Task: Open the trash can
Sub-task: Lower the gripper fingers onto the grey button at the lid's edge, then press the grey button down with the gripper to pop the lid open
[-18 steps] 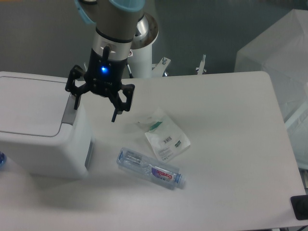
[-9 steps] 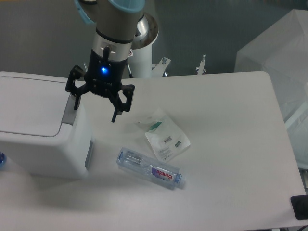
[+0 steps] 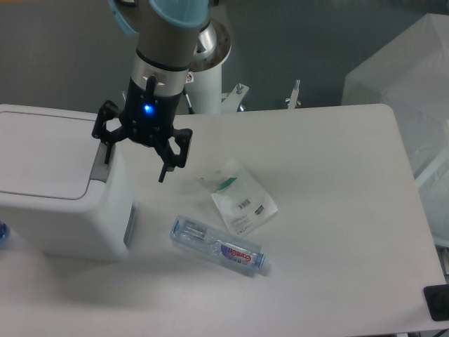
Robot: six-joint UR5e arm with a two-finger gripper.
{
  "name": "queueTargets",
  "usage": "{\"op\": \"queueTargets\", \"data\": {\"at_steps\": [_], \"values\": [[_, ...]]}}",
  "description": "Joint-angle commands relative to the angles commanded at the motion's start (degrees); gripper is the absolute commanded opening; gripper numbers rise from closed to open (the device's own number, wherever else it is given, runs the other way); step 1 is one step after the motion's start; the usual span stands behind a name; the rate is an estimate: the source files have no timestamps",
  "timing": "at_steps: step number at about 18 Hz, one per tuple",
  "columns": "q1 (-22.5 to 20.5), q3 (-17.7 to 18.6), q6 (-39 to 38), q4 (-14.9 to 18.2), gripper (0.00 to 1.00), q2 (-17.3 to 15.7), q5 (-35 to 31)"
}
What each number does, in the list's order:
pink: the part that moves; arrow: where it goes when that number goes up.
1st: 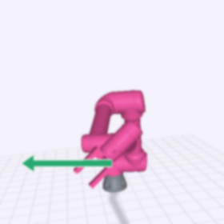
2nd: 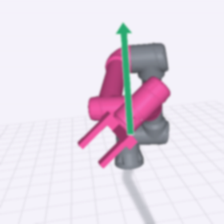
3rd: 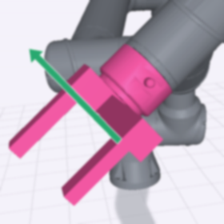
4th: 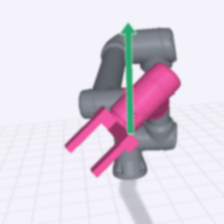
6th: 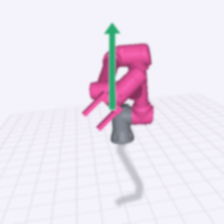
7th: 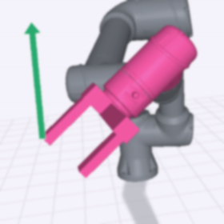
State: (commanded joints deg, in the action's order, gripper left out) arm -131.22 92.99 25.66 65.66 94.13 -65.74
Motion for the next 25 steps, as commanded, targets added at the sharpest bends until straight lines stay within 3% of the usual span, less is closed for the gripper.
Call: {"op": "queueTargets", "data": {"at_steps": [25], "values": [[-0.5,-1.8,0.1,0.2,1.0,-0.2,0.2]]}}
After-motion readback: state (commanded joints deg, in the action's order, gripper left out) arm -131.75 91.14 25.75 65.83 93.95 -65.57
